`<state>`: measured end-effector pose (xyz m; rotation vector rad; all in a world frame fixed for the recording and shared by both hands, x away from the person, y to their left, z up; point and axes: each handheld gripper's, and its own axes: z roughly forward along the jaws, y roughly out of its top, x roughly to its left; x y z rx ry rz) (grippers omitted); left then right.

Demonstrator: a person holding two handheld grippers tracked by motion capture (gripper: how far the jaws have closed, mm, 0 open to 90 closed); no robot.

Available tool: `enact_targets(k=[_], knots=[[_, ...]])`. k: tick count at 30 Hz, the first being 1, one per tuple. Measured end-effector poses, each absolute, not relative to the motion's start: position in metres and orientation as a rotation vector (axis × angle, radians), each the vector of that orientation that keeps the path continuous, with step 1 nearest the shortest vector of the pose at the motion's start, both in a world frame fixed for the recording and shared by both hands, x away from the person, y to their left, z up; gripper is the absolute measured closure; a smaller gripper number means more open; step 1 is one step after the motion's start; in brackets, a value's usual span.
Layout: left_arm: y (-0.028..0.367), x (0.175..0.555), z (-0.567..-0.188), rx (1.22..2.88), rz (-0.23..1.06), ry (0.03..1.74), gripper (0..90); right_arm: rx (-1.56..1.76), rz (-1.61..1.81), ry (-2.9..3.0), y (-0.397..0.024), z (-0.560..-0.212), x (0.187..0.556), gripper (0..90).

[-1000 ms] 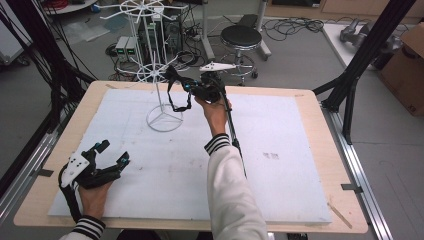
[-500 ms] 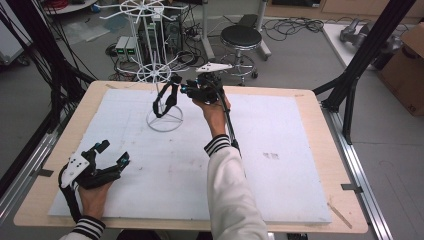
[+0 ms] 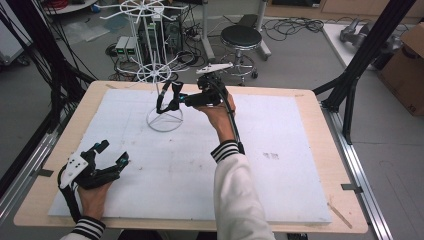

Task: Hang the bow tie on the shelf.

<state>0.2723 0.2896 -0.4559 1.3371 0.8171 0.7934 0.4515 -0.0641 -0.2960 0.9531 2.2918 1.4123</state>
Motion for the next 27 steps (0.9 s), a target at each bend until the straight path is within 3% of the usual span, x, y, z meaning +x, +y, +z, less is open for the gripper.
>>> enact_targets(k=[7, 16, 27], knots=[[0.292, 0.272, -0.456, 1.310, 0.781, 0.826, 14.5, 0.888, 1.402, 2.375, -0.081, -0.280, 0.432, 10.8], [0.290, 0.273, -0.456, 1.334, 0.793, 0.823, 14.5, 0.833, 1.518, 2.208, -0.147, -0.282, 0.372, 10.8], [0.288, 0.273, -0.456, 1.345, 0.799, 0.821, 14.6, 0.946, 1.502, 1.910, -0.242, -0.340, 0.291, 10.8]])
